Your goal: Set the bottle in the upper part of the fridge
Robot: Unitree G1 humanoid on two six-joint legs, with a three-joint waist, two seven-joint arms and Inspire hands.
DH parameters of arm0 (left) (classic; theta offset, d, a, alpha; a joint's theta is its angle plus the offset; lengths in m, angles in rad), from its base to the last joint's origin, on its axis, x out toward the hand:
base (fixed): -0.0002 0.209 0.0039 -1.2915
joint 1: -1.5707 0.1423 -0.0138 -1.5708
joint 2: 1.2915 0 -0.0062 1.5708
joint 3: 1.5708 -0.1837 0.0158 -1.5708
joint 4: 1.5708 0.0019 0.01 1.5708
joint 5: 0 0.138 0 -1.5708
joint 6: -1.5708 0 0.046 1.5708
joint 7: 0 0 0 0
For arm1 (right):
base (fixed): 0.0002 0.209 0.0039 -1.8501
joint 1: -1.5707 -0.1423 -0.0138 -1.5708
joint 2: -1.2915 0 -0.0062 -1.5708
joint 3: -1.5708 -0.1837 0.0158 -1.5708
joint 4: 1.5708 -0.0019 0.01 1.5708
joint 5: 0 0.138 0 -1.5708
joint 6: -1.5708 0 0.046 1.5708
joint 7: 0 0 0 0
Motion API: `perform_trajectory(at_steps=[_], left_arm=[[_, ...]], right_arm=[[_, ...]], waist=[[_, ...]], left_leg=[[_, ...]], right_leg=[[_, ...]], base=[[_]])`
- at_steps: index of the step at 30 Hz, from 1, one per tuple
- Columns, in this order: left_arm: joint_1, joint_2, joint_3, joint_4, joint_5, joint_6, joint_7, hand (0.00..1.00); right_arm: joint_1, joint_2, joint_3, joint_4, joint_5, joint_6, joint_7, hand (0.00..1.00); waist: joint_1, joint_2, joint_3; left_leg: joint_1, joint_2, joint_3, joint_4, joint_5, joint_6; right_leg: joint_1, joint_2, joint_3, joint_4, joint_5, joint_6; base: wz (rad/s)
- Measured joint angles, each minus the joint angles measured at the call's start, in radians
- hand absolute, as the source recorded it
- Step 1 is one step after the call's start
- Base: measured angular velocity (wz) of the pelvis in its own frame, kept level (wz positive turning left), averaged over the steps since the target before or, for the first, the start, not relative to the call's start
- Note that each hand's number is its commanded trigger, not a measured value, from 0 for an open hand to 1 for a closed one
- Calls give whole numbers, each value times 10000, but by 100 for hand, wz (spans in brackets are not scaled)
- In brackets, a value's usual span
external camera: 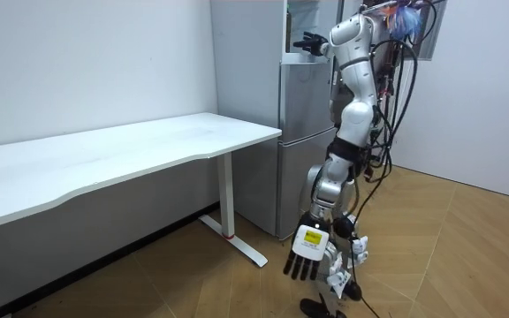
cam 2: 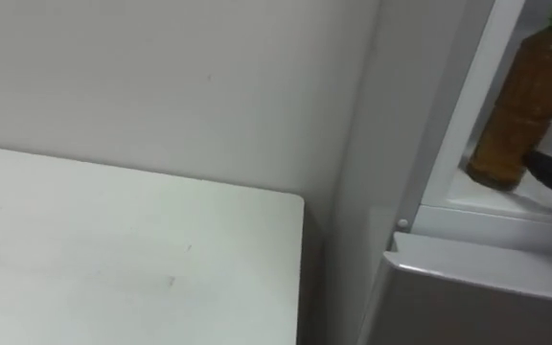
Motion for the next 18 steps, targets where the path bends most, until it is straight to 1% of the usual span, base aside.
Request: perform_trajectory(at_steps=[3, 5, 7, 8, 10, 12, 14, 15, 16, 17, 18], left_arm=[[0, -15, 37, 14, 1, -115, 6, 0], [12, -142, 37, 138, 3, -239, 7, 0], [50, -259, 38, 213, 33, -257, 27, 0], [42, -296, 29, 287, 33, -287, 25, 0], [40, -342, 18, 401, 29, -369, 66, 0], [43, -367, -57, 414, 20, -371, 84, 0], [43, -415, -58, 403, 107, -416, 85, 0], [43, -420, -62, 406, 149, -424, 81, 0], [43, -428, -65, 415, 283, -445, 75, 0], [43, -439, -67, 430, 389, -469, 71, 0], [36, -446, -82, 429, 486, -474, 69, 0]], right_arm=[[377, 1, -103, -727, -182, -1, -593, 0], [934, 16, -358, -1571, -210, -3, -1010, 0], [1140, 20, -395, -2057, -212, -15, -1295, 0], [1279, 45, -401, -2244, -208, -112, -1469, 0], [1505, 154, -407, -2570, -218, -118, -1730, 0], [1740, 208, -418, -2848, -170, -118, -1859, 0], [2017, 707, -726, -3424, -199, -194, -1925, 0], [2132, 831, -774, -3617, -201, -241, -1924, 0], [2379, 1090, -839, -4064, -203, -338, -1909, 0], [2563, 1330, -871, -4417, -202, -413, -1830, 0], [2658, 1392, -871, -4564, -176, -442, -1797, 0]], waist=[[-105, 74, -5], [-88, 172, -53], [-85, 233, -46], [-110, 237, -37], [-147, 198, -14], [-180, 256, -25], [-152, 270, 4], [-152, 295, 18], [-156, 304, 14], [-160, 382, 38], [-174, 383, 31]], left_leg=[[13, 4, 5, -94, 5, 3], [141, 22, 155, -141, 10, -5], [169, 34, 186, -146, 10, -6], [170, 32, 186, -146, 10, -6], [168, 43, 237, -145, 10, -6], [163, 47, 241, -145, 8, -8], [164, 63, 278, -149, 1, -9], [164, 64, 262, -148, -2, -8], [163, 68, 242, -147, -7, -7], [164, 68, 241, -140, -8, -6], [162, 66, 241, -133, -10, -3]], right_leg=[[-56, 37, 74, -6, 0, 0], [-41, 66, 183, -5, 0, 0], [-34, 77, 227, -17, 0, 0], [-32, 80, 231, -18, 0, 0], [-42, 83, 253, -16, 0, 0], [-52, 81, 289, -11, 0, 0], [-50, 86, 306, -2, 0, 0], [-48, 85, 287, -1, 0, 0], [-47, 82, 256, 3, 0, 0], [-50, 80, 252, 12, 0, 0], [-55, 77, 258, 22, 0, 0]], base=[[-12], [-14], [-17], [-8], [0], [0], [0], [0], [0], [0], [0]])
